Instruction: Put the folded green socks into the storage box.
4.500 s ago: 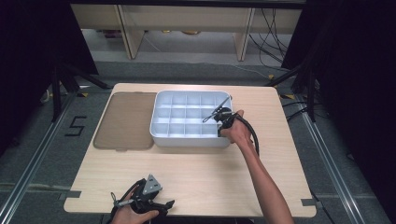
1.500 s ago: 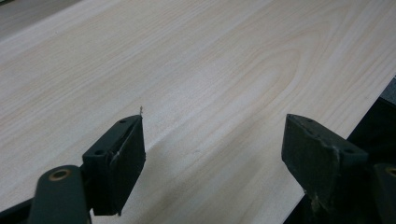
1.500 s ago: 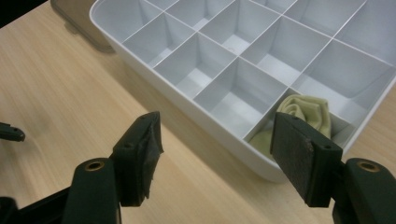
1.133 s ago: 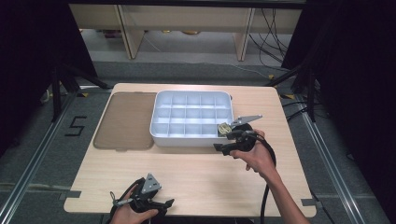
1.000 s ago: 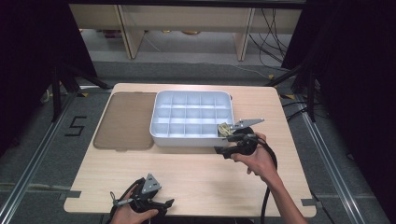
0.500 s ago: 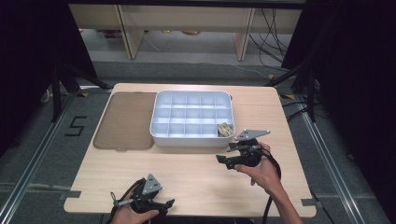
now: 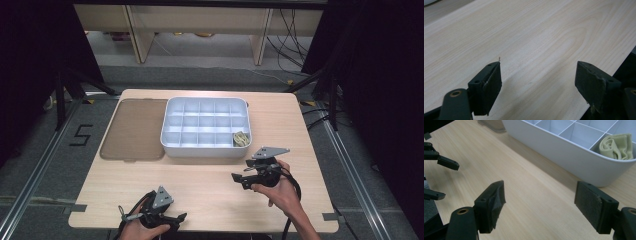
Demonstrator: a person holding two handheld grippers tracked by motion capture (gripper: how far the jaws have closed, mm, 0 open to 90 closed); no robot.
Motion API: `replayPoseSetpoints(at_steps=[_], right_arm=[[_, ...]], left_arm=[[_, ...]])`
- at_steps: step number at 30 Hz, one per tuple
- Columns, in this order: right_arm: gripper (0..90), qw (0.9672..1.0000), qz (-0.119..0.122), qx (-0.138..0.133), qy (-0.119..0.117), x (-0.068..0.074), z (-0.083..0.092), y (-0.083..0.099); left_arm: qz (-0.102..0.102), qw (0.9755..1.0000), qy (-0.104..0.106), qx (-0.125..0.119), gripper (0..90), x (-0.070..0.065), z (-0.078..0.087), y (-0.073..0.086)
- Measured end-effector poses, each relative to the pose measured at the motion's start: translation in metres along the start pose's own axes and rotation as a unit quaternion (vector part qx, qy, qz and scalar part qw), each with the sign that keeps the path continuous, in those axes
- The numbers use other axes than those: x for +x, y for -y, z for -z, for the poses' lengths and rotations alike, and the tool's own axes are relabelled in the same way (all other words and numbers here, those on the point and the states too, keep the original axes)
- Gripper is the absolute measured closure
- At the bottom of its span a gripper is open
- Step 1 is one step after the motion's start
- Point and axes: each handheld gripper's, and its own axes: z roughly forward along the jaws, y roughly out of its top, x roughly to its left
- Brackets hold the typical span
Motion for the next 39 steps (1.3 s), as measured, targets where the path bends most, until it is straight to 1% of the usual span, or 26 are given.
replayPoseSetpoints(at_steps=[1,3,4,5,6,8,9,11,12,13,14,16,18,19,24,25,26,28,30,31,32,33,34,37,38,39], right_arm=[[25.2,1.0000,0.001,-0.006,0.002,0.001,-0.001,0.001],[24.8,1.0000,-0.003,0.006,-0.001,0.002,-0.001,0.004],[24.7,0.9999,-0.010,0.003,-0.004,0.004,-0.002,0.005],[24.7,1.0000,0.003,0.002,-0.006,0.002,-0.003,0.006],[24.7,1.0000,0.000,0.002,-0.001,0.003,-0.003,0.008],[24.5,1.0000,-0.003,0.001,-0.007,0.005,-0.004,0.012],[24.6,1.0000,0.000,0.004,-0.005,0.006,-0.004,0.013],[24.6,1.0000,0.004,0.003,-0.006,0.008,-0.005,0.017],[24.5,0.9999,-0.008,0.002,-0.012,0.010,-0.006,0.019],[24.5,0.9999,0.006,0.005,-0.009,0.008,-0.006,0.020],[24.5,0.9998,-0.012,0.007,-0.013,0.011,-0.005,0.022],[24.4,0.9999,0.002,0.005,-0.010,0.009,-0.005,0.024],[24.2,1.0000,0.000,0.000,-0.009,0.009,-0.004,0.027],[24.1,0.9999,-0.004,0.005,-0.009,0.009,-0.004,0.028],[23.1,0.9998,-0.017,0.004,-0.013,0.008,-0.002,0.036],[22.8,1.0000,-0.005,-0.002,-0.008,0.006,-0.002,0.037],[22.7,0.9998,-0.018,0.001,-0.013,0.008,-0.002,0.039],[22.5,0.9999,-0.007,-0.004,-0.011,0.006,-0.002,0.041],[22.1,0.9999,-0.007,-0.009,-0.011,0.006,-0.002,0.043],[21.9,0.9997,-0.020,-0.006,-0.015,0.009,-0.001,0.044],[21.4,0.9998,-0.008,-0.013,-0.010,0.007,-0.001,0.045],[20.9,0.9997,-0.017,-0.012,-0.013,0.009,0.000,0.047],[20.5,0.9997,-0.010,-0.017,-0.017,0.008,0.000,0.048],[20.1,0.9997,-0.009,-0.017,-0.017,0.009,0.002,0.052],[20.1,0.9994,-0.023,-0.016,-0.020,0.012,0.002,0.053],[20.1,0.9997,-0.010,-0.016,-0.018,0.010,0.003,0.055]], left_arm=[[0.014,0.9999,-0.001,-0.003,21.0,-0.002,-0.001,0.001],[0.009,1.0000,0.002,0.001,21.0,-0.002,0.000,0.001],[-0.006,1.0000,0.000,-0.001,21.0,0.001,0.000,0.000],[-0.003,1.0000,0.002,-0.002,21.0,0.001,0.001,0.000],[0.008,1.0000,0.001,-0.002,21.0,0.000,0.002,0.000],[0.007,0.9999,-0.002,-0.009,20.9,0.000,0.002,0.000],[-0.005,1.0000,0.001,-0.002,20.9,0.001,0.003,0.000],[-0.001,1.0000,0.002,-0.005,20.9,0.000,0.002,0.000],[-0.002,1.0000,0.003,-0.004,20.9,0.000,0.002,0.000],[-0.004,1.0000,0.003,-0.004,20.9,0.000,0.002,0.000],[-0.002,1.0000,0.003,-0.003,20.9,0.000,0.002,0.000],[-0.002,1.0000,0.001,-0.004,20.9,0.000,0.002,0.000],[-0.003,1.0000,0.002,-0.005,20.9,0.000,0.003,0.000],[0.008,1.0000,0.002,-0.006,20.9,-0.001,0.003,0.000],[0.006,1.0000,0.005,-0.006,20.9,-0.002,0.003,0.000],[-0.005,0.9999,0.000,-0.013,20.9,0.000,0.002,-0.001],[-0.007,0.9999,-0.002,-0.014,20.9,0.000,0.002,-0.001],[0.007,0.9999,0.003,-0.010,20.9,-0.002,0.003,0.000],[0.003,1.0000,0.004,-0.006,20.9,-0.001,0.003,0.000],[-0.003,0.9999,0.003,-0.010,20.9,-0.001,0.003,-0.001],[-0.004,0.9999,0.002,-0.010,20.9,-0.001,0.003,-0.001],[0.000,0.9999,0.003,-0.012,20.9,-0.001,0.002,-0.001],[-0.007,1.0000,0.004,-0.005,20.9,-0.001,0.003,-0.001],[0.001,1.0000,0.004,-0.006,20.9,-0.002,0.003,0.000],[0.001,1.0000,0.005,-0.008,20.9,-0.002,0.003,0.000],[0.002,1.0000,0.004,-0.006,20.9,-0.002,0.003,0.000]])
